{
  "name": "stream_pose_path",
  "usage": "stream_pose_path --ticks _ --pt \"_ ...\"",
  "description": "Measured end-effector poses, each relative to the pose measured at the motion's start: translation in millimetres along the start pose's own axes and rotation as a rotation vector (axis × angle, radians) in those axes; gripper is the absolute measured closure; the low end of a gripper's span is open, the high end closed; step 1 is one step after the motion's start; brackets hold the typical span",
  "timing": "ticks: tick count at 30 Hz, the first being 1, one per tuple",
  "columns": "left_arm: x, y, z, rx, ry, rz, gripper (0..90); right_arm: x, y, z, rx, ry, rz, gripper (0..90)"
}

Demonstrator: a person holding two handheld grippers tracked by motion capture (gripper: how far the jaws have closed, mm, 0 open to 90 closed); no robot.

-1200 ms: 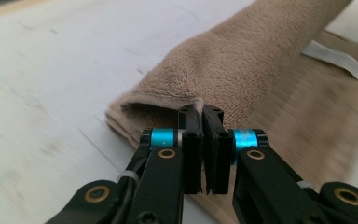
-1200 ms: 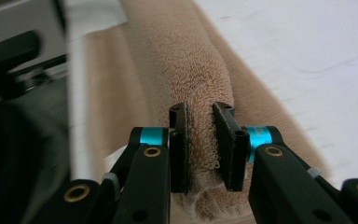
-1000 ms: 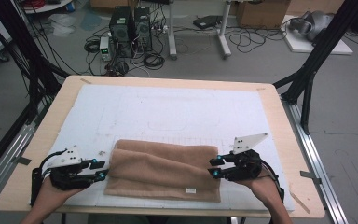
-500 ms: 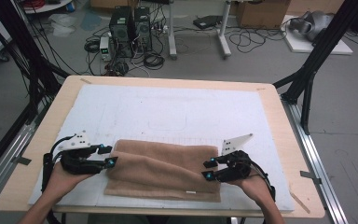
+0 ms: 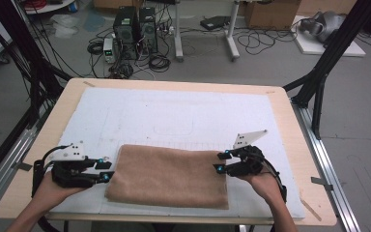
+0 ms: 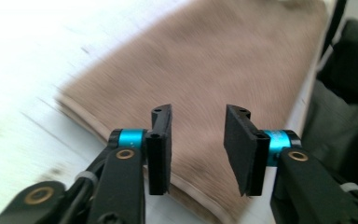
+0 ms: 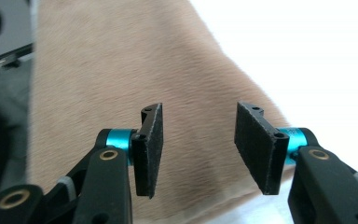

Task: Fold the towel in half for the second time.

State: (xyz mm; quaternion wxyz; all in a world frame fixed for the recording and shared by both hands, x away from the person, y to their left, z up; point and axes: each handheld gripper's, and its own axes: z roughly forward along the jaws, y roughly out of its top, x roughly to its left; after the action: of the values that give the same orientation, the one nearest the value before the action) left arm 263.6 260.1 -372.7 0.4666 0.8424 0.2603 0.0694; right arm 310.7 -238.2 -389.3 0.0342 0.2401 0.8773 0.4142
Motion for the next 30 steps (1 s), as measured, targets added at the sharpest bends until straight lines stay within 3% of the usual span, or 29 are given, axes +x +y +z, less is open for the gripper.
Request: stream_pose_path --ticks 3,8,13,16,21,25,30 --pt "6.3 4.0 9.5 -0.001 0.049 -0.010 56.6 -8.4 1.5 1.3 -0.011 -0.041 0.011 50.3" --pt "21.6 4.4 39.5 0.020 0.139 -0.012 54.0 -24.0 0.4 8.3 0.012 -0.092 0.023 47.6" --pt "39.1 4.6 69.3 0.064 0.196 -0.013 49.3 -37.8 -0.4 17.1 0.026 -0.097 0.062 43.8" --pt "47.9 1.9 82.8 0.101 0.207 -0.029 45.0 -41.9 -1.4 24.2 0.049 -0.090 0.059 41.3" --pt "53.4 -1.9 95.5 0.136 0.187 -0.049 42.2 -47.1 -3.8 34.9 0.088 -0.079 0.077 43.1" --pt "54.0 -2.2 94.3 0.143 0.177 -0.041 53.5 -46.5 -5.1 41.2 0.120 -0.037 0.074 57.0" --pt "50.5 -0.2 89.9 0.123 0.183 -0.044 79.3 -40.5 -1.8 40.5 0.133 -0.031 0.035 74.3"
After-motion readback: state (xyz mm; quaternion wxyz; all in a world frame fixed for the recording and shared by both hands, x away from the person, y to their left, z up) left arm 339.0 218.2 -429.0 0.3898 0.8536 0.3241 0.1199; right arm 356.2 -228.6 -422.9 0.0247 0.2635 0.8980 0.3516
